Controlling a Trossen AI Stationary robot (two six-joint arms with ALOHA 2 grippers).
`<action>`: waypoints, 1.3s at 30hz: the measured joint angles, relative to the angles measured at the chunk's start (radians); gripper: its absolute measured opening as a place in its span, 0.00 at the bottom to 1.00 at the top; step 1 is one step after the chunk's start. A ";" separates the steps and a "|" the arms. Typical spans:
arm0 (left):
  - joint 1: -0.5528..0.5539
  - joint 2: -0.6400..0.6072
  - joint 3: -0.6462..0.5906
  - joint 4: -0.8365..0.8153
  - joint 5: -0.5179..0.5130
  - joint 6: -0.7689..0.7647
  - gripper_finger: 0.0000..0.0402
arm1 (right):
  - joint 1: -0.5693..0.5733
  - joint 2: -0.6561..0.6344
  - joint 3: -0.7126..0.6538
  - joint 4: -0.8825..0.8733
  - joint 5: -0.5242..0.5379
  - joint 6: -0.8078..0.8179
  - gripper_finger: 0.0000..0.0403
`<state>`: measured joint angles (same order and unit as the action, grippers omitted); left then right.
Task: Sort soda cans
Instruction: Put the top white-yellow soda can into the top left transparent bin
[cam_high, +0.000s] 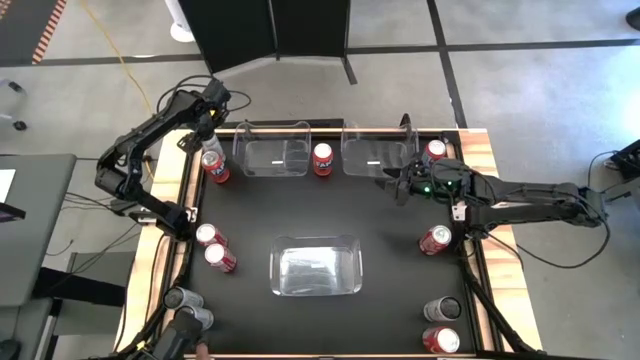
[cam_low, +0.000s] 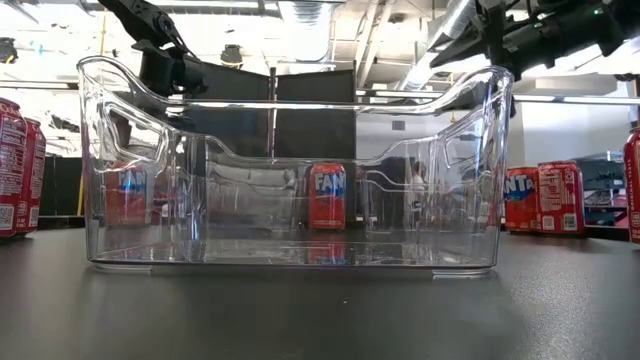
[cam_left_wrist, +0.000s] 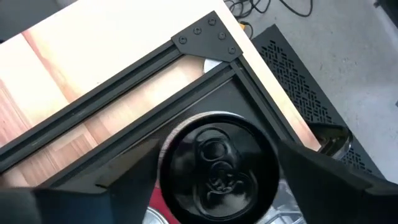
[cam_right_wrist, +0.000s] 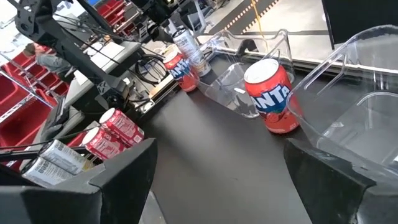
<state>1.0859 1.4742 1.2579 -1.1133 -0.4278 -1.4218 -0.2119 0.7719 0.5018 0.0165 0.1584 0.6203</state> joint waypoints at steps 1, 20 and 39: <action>0.000 0.000 0.000 0.000 0.000 0.008 0.73 | 0.000 0.000 0.000 -0.004 0.000 0.001 0.90; -0.046 -0.010 0.013 -0.057 0.017 0.185 0.63 | 0.023 0.000 0.000 -0.068 -0.010 0.056 0.81; -0.103 -0.204 0.044 -0.019 0.046 0.436 0.63 | 0.029 0.000 0.000 -0.058 -0.032 0.115 0.81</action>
<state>0.9828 1.2697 1.3020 -1.1324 -0.3821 -0.9856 -0.1829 0.7723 0.5018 -0.0412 0.1268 0.7353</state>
